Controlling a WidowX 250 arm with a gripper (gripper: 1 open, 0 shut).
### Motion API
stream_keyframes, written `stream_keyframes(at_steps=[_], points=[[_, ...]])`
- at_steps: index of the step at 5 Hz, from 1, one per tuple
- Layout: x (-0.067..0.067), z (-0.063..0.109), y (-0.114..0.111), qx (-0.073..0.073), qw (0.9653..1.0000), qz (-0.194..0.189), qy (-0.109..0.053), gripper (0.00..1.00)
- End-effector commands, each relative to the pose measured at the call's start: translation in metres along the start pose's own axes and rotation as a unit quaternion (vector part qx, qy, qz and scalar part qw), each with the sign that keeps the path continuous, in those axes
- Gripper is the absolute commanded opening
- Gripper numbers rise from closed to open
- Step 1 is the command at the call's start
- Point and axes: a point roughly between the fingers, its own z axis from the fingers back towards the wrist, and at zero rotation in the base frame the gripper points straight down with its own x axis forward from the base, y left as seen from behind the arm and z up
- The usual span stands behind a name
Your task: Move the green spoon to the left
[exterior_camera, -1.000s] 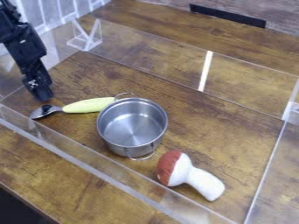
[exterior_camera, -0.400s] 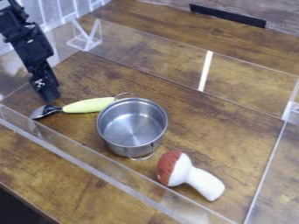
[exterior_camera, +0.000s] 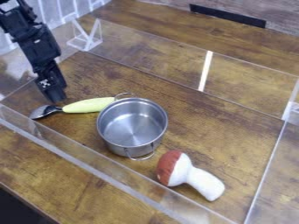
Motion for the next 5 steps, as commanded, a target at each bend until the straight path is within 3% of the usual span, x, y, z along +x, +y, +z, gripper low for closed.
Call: stream_keyframes(at_steps=[1, 2, 3, 4, 5], points=[[0.012, -0.005, -0.013, -0.018, 0.9991, -0.037, 0.007, 1.00], [0.011, -0.005, -0.011, -0.027, 0.9990, -0.035, 0.006, 1.00], [0.017, -0.003, -0.009, -0.036, 0.9978, -0.054, 0.012, 0.00], [0.022, -0.004, -0.007, -0.046, 0.9962, -0.072, 0.017, 0.00], [0.018, 0.001, -0.008, -0.052, 0.9957, -0.074, 0.019, 0.00]])
